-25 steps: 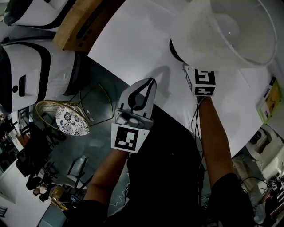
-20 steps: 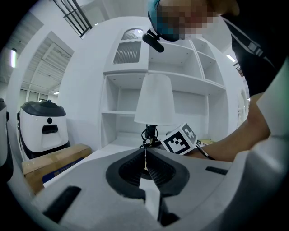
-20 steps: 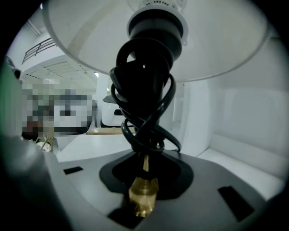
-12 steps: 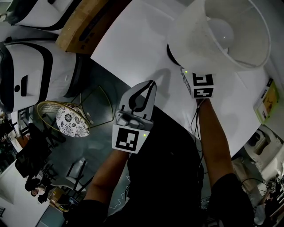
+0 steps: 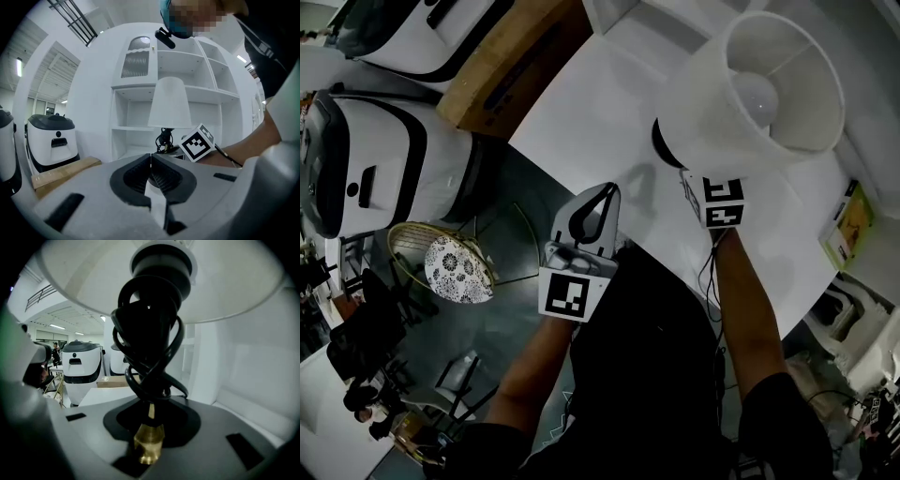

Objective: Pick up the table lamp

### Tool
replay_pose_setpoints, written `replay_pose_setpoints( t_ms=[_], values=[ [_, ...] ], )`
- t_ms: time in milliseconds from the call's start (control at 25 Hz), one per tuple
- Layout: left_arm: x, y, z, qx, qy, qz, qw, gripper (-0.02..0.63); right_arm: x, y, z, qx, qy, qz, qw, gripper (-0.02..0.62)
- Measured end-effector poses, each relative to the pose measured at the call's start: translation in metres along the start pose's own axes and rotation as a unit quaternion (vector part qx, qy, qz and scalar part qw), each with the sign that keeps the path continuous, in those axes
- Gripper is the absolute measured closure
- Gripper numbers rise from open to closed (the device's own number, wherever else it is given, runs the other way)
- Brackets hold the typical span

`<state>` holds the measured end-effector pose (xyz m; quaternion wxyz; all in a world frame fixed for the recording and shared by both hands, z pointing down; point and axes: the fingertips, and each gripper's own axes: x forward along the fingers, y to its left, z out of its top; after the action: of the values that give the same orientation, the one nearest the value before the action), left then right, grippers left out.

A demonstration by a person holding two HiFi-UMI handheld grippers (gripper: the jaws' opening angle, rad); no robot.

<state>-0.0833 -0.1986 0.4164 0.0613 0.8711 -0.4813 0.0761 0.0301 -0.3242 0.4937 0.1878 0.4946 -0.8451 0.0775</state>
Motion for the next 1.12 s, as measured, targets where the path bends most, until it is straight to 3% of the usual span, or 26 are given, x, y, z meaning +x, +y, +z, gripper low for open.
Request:
replay_pose_setpoints(
  t_ms=[440,720,1120],
  values=[
    [-0.013,0.004,0.021,-0.011,-0.006,0.023,0.9997,0.588,-0.038,-0.004,0.014,-0.005,0.009,-0.001,1.000,0.502],
    [-0.018,0.005,0.028,0.020,-0.009,0.023,0.9995,0.588,-0.063,0.004,0.028,-0.005,0.009,0.011,1.000,0.502],
    [-0.040,0.009,0.049,0.012,-0.011,0.033,0.9993,0.588,-0.090,0.025,0.064,-0.012,0.006,0.027,1.000,0.502]
  ],
)
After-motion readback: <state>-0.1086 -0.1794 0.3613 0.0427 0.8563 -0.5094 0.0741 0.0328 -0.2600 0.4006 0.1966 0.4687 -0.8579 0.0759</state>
